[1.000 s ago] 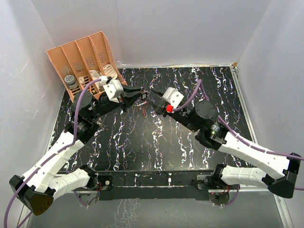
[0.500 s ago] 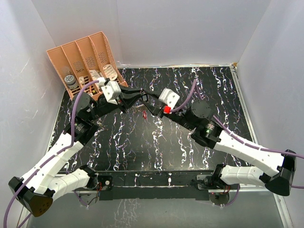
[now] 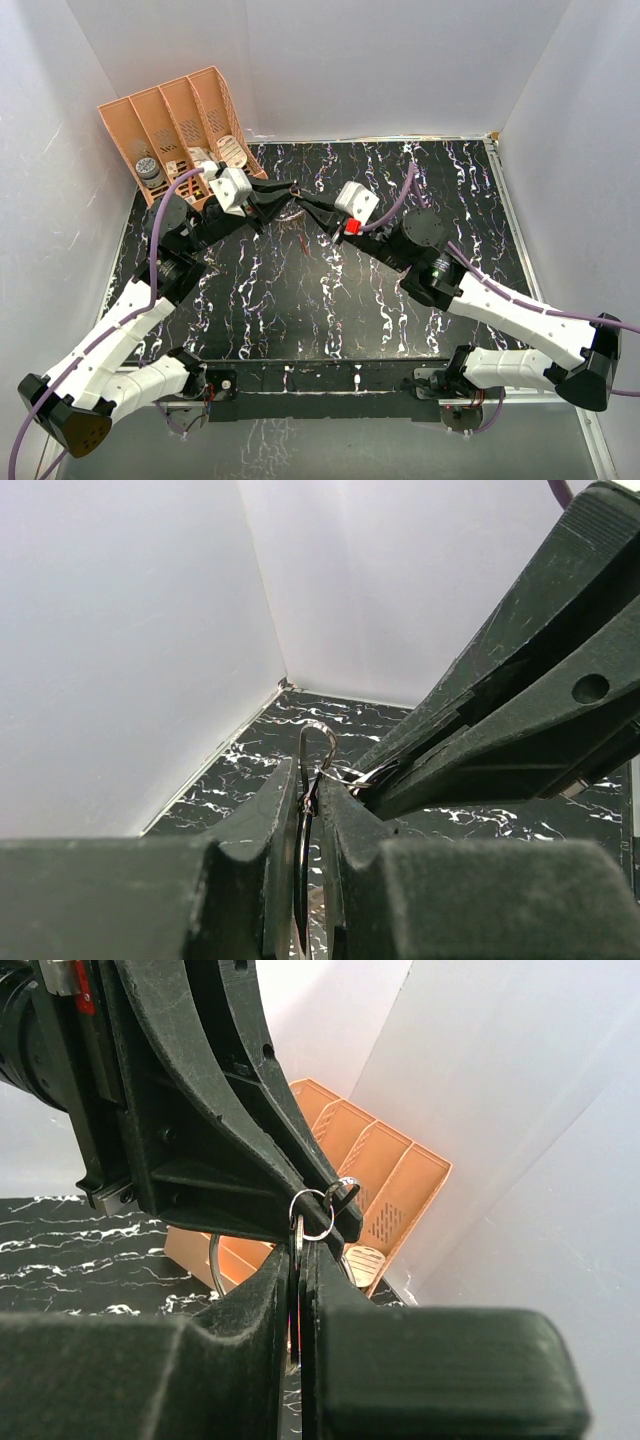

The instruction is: Remove the keys from the keyring

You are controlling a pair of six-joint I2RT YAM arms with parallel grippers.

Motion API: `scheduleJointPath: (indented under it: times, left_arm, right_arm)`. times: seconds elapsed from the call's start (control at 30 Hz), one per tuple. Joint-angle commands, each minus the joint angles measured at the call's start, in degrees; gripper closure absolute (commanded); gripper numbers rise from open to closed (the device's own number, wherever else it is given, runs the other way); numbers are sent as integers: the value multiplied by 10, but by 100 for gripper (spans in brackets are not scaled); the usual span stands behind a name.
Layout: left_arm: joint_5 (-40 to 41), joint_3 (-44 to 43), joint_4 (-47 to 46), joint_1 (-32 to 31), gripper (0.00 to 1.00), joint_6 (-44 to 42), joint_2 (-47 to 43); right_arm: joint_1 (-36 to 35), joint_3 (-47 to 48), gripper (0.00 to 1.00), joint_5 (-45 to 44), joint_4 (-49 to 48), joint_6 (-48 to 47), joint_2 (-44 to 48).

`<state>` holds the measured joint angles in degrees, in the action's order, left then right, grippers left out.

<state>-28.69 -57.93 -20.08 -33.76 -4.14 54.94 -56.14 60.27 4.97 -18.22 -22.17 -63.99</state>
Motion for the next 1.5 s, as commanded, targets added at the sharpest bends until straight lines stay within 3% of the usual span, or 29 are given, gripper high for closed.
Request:
scheduleJointPath:
  times: [0.0,0.33,0.7,1.47]
  left_arm:
    - [5,-4,-10,-9,100,-9,-12]
    - [40,3,-12,-9,100,-25,-21]
    - [-1,7,-11,-9,100,-17,-29]
    - [61,21,-37,-9,100,-27,-23]
  right_arm:
    - [0,27,100,-11,-8,-11,2]
    - [0,37,100,-35,21,-24,22]
    - [0,58,100,-105,8,-69,26]
    - [-1,90,100,-26,59,-44,9]
